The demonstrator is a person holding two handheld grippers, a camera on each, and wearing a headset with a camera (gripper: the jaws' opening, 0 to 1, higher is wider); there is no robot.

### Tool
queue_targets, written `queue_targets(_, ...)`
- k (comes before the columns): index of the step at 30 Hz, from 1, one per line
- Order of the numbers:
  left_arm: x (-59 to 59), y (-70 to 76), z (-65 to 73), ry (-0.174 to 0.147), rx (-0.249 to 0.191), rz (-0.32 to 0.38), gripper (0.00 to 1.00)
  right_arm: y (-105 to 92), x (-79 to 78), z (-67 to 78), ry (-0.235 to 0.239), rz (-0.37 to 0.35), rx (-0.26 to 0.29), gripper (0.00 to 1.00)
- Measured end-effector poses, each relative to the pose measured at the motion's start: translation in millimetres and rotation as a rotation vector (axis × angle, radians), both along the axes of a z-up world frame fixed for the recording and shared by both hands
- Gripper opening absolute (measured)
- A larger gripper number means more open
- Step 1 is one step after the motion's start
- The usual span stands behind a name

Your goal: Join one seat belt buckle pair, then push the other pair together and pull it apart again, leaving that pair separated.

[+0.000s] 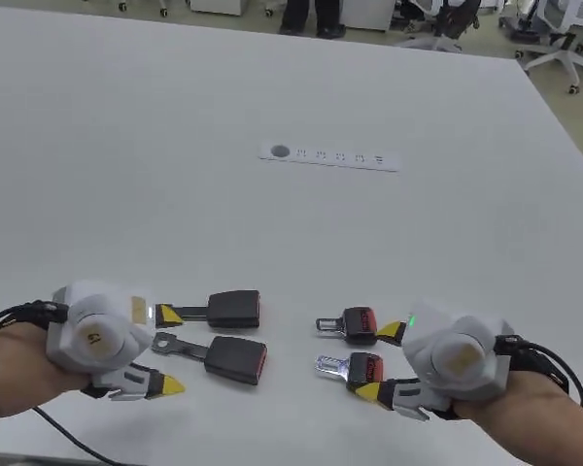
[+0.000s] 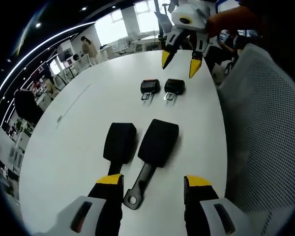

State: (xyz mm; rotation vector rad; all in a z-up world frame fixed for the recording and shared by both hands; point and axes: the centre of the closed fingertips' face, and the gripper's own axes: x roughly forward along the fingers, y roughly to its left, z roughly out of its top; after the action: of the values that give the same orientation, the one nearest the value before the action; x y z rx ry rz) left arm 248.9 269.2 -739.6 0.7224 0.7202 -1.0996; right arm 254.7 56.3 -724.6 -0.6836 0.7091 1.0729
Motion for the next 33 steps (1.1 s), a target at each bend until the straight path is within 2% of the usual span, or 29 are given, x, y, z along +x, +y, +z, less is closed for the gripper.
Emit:
queue_targets(5, 5.5, -13.9, -3.6, 0.003, 0.022, -0.046, 0.50, -3.2, 0.0, -8.1, 0.023, 0.014, -0.019, 0.40)
queue_targets(9, 11.8, -19.0, -12.0, 0.000, 0.073, -0.087, 0.46, -3.6, 5.8, -15.3, 0.048, 0.029, -0.028, 0.38)
queue_targets(12, 15.8, -22.9, -14.5, 0.009, 0.069, -0.090, 0.44, -1.8, 7.0, -16.6, 0.067, 0.041, -0.028, 0.37)
queue_targets(22, 20.5, -37.9, -23.9, 0.029, 0.094, -0.156, 0.39, -4.3, 7.9, -34.4, 0.131, 0.085, -0.057, 0.35)
queue_targets(29, 19.5, -46.5, -29.0, 0.054, 0.096, -0.190, 0.34, -6.1, 9.3, -39.6, 0.154, 0.109, -0.074, 0.34)
queue_targets(33, 19.8, -46.5, -30.7, 0.062, 0.102, -0.199, 0.34, -6.1, 8.3, -42.7, 0.165, 0.132, -0.090, 0.32)
